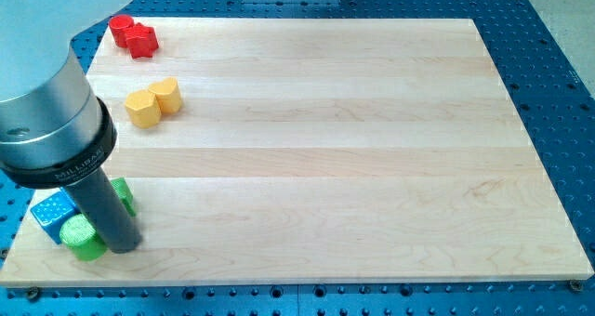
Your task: Move the yellow heart to the bottom right of the yellow hexagon
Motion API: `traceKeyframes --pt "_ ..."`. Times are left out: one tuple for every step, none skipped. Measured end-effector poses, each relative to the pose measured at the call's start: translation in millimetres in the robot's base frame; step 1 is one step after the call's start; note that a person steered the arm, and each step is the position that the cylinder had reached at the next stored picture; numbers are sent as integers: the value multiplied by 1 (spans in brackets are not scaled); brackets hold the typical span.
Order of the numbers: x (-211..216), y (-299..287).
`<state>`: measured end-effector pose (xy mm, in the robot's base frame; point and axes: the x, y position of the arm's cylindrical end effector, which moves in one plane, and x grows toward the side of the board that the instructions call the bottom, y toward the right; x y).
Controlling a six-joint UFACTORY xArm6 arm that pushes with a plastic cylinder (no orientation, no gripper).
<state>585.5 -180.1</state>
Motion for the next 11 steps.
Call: traceKeyframes --pt "1 51" --pt "-27 121" --pt "-103 143" --pt "-200 143" --pt "-257 120" --pt "-256 69" --pt "-252 11" --pt "-244 -16" --pt "-237 0" --pt "-233 20" --pt "-196 20"
